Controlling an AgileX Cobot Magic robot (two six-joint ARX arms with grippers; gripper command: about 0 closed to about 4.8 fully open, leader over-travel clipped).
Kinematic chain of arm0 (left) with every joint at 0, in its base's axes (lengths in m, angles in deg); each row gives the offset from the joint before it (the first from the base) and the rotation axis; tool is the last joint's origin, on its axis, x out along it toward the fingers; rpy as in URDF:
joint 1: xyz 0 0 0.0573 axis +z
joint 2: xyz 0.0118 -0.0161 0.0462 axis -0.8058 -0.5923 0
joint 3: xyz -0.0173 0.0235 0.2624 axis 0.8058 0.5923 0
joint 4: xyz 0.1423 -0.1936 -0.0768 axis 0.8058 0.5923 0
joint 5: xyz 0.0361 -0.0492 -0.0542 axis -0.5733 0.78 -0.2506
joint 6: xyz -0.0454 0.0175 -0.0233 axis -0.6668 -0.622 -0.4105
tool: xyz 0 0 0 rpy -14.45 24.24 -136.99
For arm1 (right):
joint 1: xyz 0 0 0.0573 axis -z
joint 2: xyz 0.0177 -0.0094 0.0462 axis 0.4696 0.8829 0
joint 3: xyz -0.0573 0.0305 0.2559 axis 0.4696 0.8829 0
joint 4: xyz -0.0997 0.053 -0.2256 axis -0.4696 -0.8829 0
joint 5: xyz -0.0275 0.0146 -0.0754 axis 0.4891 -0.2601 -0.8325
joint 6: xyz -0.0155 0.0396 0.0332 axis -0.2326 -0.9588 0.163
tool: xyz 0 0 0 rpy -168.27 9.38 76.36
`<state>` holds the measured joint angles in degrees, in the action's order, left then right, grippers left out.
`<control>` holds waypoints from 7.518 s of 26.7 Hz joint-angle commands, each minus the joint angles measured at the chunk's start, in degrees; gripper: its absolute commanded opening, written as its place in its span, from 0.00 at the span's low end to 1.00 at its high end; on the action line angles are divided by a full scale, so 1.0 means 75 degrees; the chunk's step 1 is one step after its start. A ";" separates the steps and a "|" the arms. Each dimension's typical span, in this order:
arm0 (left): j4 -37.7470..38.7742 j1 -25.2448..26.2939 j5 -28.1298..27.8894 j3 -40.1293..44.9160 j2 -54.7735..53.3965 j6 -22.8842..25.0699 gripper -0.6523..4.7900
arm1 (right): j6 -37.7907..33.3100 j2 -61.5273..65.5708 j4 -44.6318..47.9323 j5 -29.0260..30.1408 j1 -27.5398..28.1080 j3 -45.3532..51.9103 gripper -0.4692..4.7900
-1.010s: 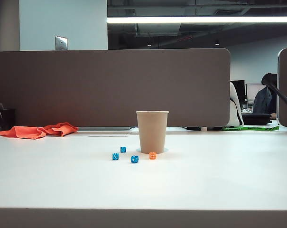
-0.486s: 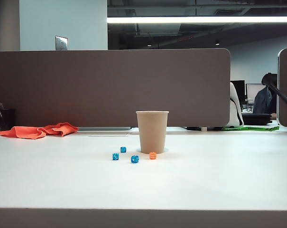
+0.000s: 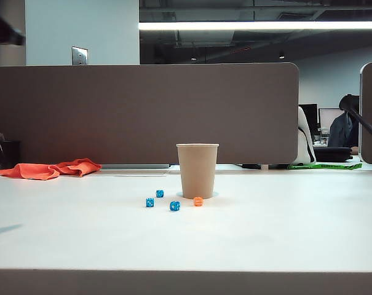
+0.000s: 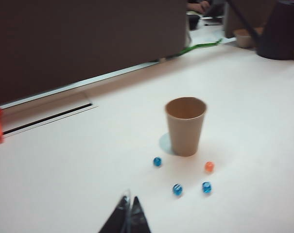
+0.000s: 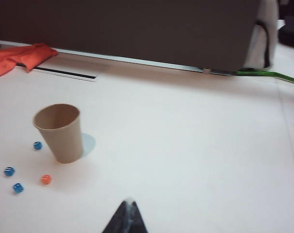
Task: Pick up the dice with a different color and drop it into the paper cup.
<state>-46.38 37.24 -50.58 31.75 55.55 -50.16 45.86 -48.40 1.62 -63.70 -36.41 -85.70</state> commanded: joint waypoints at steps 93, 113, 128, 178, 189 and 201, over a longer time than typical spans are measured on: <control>0.0685 -0.0717 0.0498 -0.1169 -0.1722 -0.0379 0.11 | -0.2681 0.9218 -0.0612 -0.2294 -0.4558 -0.4765 0.38; 0.0656 -0.0717 0.0493 -0.1169 -0.1722 -0.0574 0.11 | -0.2681 0.9739 -0.0484 -0.2334 -0.4605 -0.4762 0.38; 0.0656 -0.0717 0.0495 -0.1169 -0.1719 -0.0574 0.11 | -0.2678 0.9888 -0.0271 -0.2649 -0.4581 -0.4762 0.42; 0.0653 -0.0717 0.0495 -0.1169 -0.1722 -0.0574 0.11 | -0.2675 1.0418 0.0743 -0.2751 -0.4392 -0.4762 0.42; 0.0653 -0.0714 0.0495 -0.1169 -0.1719 -0.0571 0.11 | -0.2675 1.0681 0.0816 -0.2611 -0.4383 -0.4765 0.42; 0.0653 -0.0714 0.0495 -0.1169 -0.1719 -0.0571 0.11 | -0.2672 1.0684 0.1102 -0.2614 -0.4299 -0.4765 0.42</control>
<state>-40.76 31.86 -47.11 23.29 42.55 -54.29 25.94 31.86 8.94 -83.35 -68.82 -121.28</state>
